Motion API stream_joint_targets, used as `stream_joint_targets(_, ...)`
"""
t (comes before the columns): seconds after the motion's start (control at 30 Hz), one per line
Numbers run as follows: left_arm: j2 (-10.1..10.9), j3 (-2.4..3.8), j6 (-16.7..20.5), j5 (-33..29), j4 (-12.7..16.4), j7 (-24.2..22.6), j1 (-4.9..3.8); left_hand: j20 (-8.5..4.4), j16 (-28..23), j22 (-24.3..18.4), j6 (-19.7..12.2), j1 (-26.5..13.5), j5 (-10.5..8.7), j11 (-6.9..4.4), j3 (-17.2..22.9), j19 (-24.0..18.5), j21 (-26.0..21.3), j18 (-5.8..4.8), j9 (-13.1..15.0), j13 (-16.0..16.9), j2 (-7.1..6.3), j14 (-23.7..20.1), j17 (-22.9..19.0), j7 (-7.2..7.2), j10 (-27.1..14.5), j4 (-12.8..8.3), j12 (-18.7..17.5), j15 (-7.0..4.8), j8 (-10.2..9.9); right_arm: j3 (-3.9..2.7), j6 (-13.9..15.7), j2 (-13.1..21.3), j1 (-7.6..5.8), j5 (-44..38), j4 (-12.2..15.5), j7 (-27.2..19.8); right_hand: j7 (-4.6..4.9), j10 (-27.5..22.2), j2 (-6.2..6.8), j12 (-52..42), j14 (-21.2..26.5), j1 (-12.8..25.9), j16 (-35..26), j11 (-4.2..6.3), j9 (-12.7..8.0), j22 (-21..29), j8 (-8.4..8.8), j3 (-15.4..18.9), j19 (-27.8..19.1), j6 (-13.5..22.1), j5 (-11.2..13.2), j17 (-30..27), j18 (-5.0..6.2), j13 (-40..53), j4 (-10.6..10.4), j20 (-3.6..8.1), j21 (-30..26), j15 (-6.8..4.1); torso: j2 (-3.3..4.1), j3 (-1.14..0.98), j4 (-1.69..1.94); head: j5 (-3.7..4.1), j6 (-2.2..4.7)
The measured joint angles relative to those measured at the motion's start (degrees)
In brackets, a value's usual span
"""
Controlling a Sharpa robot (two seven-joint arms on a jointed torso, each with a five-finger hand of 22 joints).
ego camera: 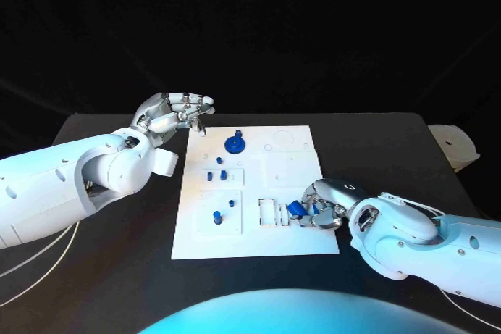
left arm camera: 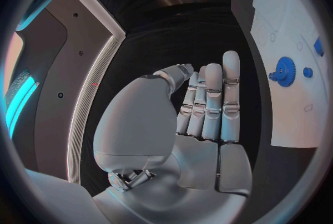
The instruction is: Assemble the parts on the task board
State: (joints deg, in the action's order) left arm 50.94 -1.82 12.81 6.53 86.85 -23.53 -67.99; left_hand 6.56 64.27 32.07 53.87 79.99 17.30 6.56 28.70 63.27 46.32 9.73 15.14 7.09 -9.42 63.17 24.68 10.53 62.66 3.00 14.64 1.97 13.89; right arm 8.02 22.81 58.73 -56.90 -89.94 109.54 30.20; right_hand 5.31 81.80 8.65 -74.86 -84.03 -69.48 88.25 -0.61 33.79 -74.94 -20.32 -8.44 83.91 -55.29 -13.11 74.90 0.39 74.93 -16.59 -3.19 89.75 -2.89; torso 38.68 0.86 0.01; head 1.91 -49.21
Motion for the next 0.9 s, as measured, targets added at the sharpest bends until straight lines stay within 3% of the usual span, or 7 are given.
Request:
stream_joint_targets(0.23,0.0,0.0,0.0,0.0,0.0,0.0,0.0,0.0,0.0,0.0,-0.2,0.0,0.0,0.0,0.0,0.0,0.0,0.0,0.0,0.0,0.0,0.0,0.0,0.21,0.0,0.0,0.0,0.0,0.0,0.01,1.0,0.0,0.06,-0.6,0.1,0.3,-0.02,0.2,-0.95,0.0,0.0,-1.9,0.0,0.2,-0.3,0.0,0.21,0.1,0.2,0.0,-2.4,0.0,0.0,0.0,-0.1,0.21,0.0,0.0,0.0,0.01,-0.02,0.13,0.08)
stream_joint_targets(0.33,0.0,0.0,0.0,0.0,0.0,0.0,0.0,0.0,0.0,0.0,-0.2,0.0,0.0,0.0,0.0,0.0,0.0,0.0,0.0,0.0,0.0,0.0,0.0,0.21,0.0,0.0,0.0,0.0,0.0,0.05,1.8,0.3,0.1,-0.7,0.5,0.4,-0.04,0.9,-1.46,-0.9,0.0,-3.7,0.0,0.48,-0.4,0.0,0.2,-1.3,0.0,0.0,-0.4,0.0,0.0,0.0,0.3,0.42,0.0,-0.43,0.0,-0.03,-0.02,0.21,0.1)
stream_joint_targets(0.47,0.0,0.0,0.0,0.0,0.0,0.1,0.0,0.0,0.0,0.0,-0.2,0.0,0.0,0.0,0.0,0.0,0.0,0.0,0.0,0.0,0.0,0.0,0.0,0.21,0.0,0.0,0.0,0.0,0.0,0.11,3.3,1.1,0.12,-0.3,1.9,0.7,-0.14,0.9,-1.33,-1.3,0.0,-3.8,0.0,0.49,-0.5,0.0,0.17,-2.3,0.0,0.1,-0.2,0.0,0.0,0.0,0.3,0.42,0.0,-0.43,-0.02,-0.05,-0.03,0.27,0.17)
stream_joint_targets(0.7,-0.1,0.0,0.0,0.0,0.0,0.1,0.0,0.0,0.0,0.0,-0.2,0.0,0.0,0.0,0.0,0.0,0.0,0.0,0.0,0.0,0.0,0.0,0.0,0.21,0.0,0.0,0.0,0.0,0.0,-0.3,6.4,1.6,-1.58,1.2,4.3,0.8,0.08,0.9,-1.47,-1.1,0.0,-3.9,0.0,0.49,-0.5,0.0,0.16,-2.6,0.1,-0.1,-1.1,0.0,0.0,0.0,0.0,0.56,0.0,-0.43,-0.03,-0.03,0.0,0.46,0.36)
stream_joint_targets(0.9,-0.2,0.0,0.0,0.0,0.0,0.1,0.0,0.0,0.0,0.0,-0.2,0.0,0.0,0.0,0.0,0.0,0.0,0.0,0.0,0.0,0.0,0.0,0.0,0.21,0.0,0.0,0.0,0.0,0.0,-0.3,7.5,0.7,-2.03,3.2,4.6,0.7,0.08,1.1,-1.47,-1.1,0.0,-3.9,0.0,0.69,-0.5,0.0,0.16,-2.9,0.2,-0.1,-1.3,0.0,0.01,0.0,-0.1,0.63,0.0,-0.43,-0.03,0.0,0.12,0.52,0.42)
